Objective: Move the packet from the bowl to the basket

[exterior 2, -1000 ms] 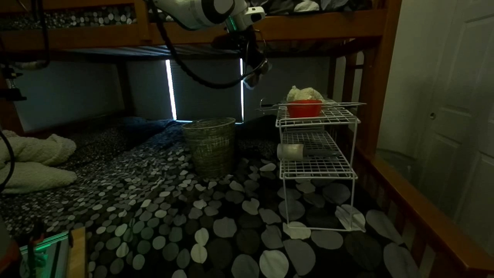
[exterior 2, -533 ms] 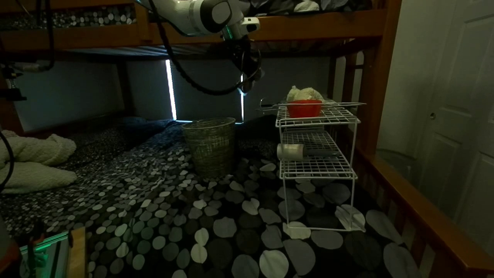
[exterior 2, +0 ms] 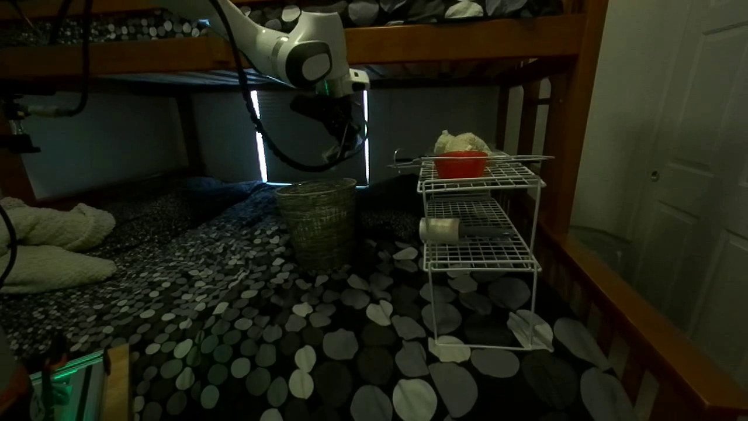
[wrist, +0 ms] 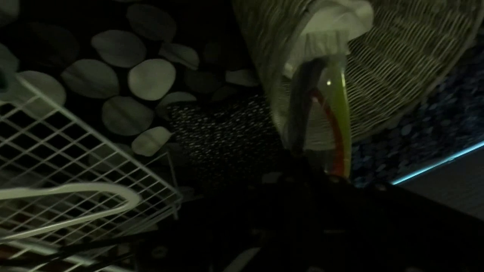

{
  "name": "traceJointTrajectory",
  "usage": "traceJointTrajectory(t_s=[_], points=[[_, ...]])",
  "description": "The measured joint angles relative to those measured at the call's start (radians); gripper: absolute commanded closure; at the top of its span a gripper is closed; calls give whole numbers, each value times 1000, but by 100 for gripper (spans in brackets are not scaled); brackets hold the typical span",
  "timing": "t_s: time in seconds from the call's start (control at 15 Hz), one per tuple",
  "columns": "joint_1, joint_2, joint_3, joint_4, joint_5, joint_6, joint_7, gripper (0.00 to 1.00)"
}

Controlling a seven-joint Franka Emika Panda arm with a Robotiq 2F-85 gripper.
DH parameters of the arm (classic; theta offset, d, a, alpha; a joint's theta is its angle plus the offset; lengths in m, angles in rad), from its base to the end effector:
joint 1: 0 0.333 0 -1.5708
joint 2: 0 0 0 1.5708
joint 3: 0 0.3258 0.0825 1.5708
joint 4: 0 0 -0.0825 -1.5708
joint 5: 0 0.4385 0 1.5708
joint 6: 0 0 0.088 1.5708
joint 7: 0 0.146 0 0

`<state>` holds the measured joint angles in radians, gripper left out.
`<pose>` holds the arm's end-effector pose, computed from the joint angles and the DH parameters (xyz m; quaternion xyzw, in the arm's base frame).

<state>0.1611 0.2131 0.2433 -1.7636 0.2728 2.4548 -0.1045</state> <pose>0.6724 0.2841 0.4530 -0.9503 -0.1542 -0.2132 0.1665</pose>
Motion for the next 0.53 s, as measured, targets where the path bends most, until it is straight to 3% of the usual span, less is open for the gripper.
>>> traceJointTrajectory(t_s=[0.13,0.2,0.33,0.53], points=[[22,18,43,1,30,0,-44,98],[34,27,59,2,34,0,-56,68],[53,41,79,6,34,0,-63,60],[67,53,84,11,34,0,-66,38]])
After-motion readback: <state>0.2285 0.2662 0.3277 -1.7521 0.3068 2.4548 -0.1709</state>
